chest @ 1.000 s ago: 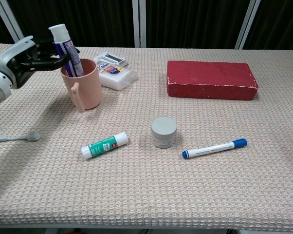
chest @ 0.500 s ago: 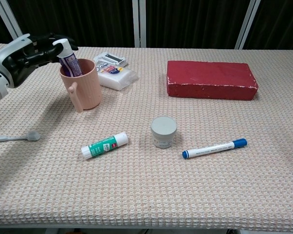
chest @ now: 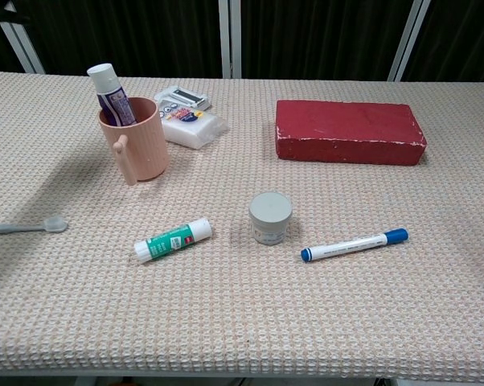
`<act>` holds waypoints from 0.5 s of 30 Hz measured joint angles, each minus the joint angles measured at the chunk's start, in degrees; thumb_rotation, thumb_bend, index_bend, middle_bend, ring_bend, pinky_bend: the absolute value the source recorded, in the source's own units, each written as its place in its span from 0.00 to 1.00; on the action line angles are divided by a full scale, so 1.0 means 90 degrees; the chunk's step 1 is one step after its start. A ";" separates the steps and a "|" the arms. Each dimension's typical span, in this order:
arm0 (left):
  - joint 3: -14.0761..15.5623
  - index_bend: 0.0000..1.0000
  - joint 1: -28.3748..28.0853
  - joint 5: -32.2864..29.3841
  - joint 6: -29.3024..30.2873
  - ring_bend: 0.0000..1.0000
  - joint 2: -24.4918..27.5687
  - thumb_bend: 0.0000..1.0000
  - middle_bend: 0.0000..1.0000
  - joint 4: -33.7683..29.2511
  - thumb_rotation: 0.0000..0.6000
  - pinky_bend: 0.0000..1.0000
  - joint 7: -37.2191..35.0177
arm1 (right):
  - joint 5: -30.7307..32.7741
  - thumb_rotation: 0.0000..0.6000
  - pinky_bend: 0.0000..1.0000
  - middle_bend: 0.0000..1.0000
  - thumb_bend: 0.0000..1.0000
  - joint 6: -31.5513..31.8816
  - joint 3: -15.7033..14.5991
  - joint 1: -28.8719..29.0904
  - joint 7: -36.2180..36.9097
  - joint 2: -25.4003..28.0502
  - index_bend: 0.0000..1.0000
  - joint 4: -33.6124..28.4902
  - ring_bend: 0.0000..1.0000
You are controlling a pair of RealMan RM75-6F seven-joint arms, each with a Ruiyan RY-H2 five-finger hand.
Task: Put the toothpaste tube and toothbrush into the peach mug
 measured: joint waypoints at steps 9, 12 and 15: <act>0.0841 0.32 0.0701 0.0172 -0.0256 0.14 0.1578 0.38 0.18 -0.1016 0.80 0.23 0.1314 | 0.0001 0.84 0.00 0.00 0.39 0.0095 0.0083 0.0018 -0.0095 -0.0061 0.00 -0.0056 0.00; 0.1145 0.35 0.0819 0.0194 -0.0504 0.14 0.1791 0.38 0.18 -0.1314 0.94 0.23 0.2327 | -0.0058 0.83 0.00 0.00 0.39 0.0113 0.0101 0.0047 -0.0110 -0.0062 0.00 -0.0120 0.00; 0.1350 0.37 0.0932 0.0100 -0.0711 0.12 0.1879 0.38 0.18 -0.1638 0.96 0.23 0.3569 | -0.0142 0.84 0.00 0.00 0.39 0.0136 0.0094 0.0064 -0.0113 -0.0064 0.00 -0.0158 0.00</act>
